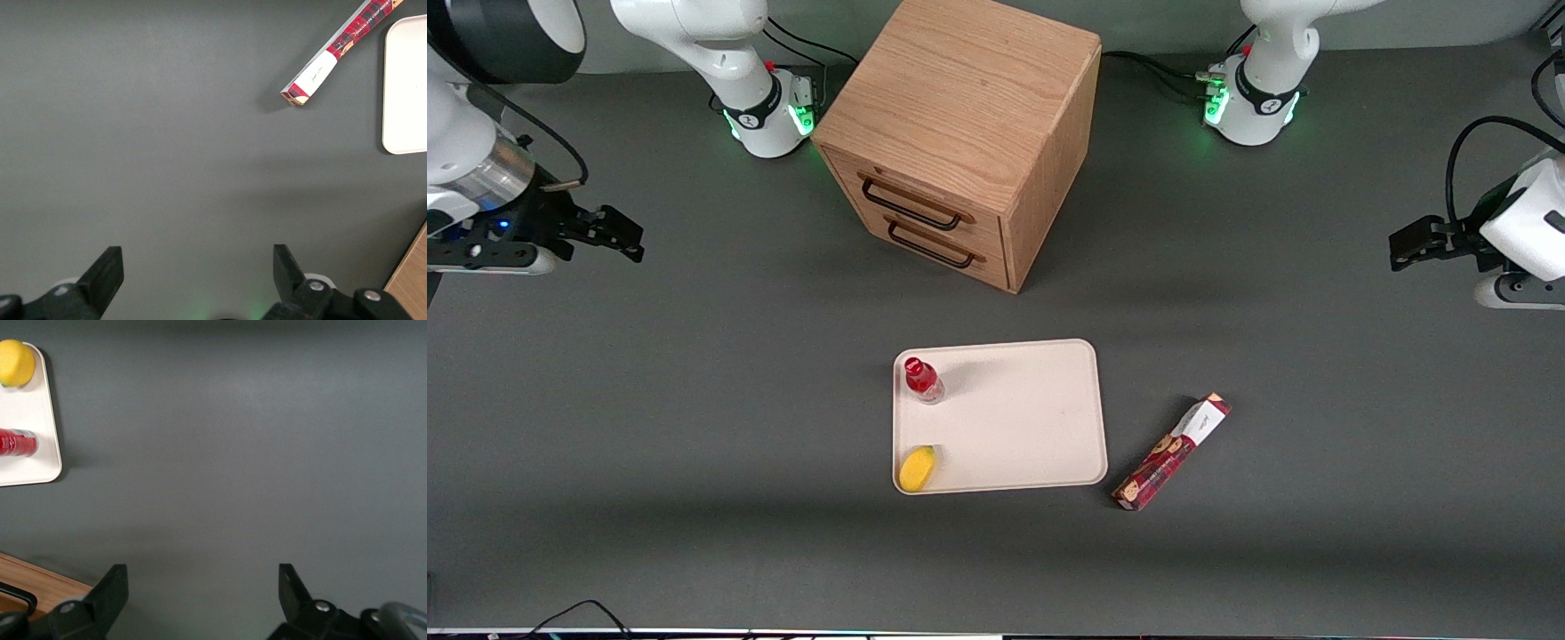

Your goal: Place coke bottle on tray

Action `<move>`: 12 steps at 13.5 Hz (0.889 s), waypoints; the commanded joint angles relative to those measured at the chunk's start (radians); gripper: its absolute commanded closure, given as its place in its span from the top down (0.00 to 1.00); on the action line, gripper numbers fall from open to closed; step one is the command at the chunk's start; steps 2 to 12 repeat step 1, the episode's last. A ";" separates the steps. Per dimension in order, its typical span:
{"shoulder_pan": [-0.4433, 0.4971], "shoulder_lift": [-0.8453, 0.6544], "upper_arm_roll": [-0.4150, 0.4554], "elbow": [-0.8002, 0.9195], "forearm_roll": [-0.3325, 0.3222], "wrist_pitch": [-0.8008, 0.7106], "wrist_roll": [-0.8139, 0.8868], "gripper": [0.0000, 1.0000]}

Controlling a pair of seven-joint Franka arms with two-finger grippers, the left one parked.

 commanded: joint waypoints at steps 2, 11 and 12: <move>0.013 0.018 -0.010 0.052 0.059 0.011 0.017 1.00; 0.013 0.018 -0.010 0.052 0.059 0.011 0.017 1.00; 0.013 0.018 -0.010 0.052 0.059 0.011 0.017 1.00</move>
